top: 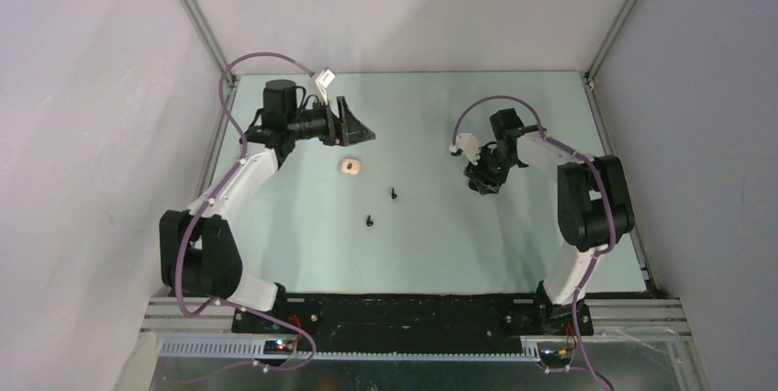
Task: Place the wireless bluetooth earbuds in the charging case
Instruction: Pick up the charging case at the center of the board.
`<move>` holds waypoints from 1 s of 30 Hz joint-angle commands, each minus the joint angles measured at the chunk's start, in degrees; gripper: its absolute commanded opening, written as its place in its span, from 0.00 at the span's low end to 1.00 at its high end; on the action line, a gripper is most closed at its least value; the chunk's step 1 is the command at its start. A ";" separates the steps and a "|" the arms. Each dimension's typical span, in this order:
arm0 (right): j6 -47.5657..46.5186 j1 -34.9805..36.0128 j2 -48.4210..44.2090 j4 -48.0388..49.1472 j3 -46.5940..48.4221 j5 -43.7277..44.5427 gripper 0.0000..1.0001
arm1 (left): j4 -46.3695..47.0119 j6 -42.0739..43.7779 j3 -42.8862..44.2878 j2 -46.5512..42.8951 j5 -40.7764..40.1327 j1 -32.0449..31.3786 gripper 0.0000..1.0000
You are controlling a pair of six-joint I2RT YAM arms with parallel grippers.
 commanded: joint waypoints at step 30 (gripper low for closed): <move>10.68 26.40 -26.43 28.60 4.09 2.46 0.22 | 0.82 5.64 14.63 8.17 9.25 -11.40 0.61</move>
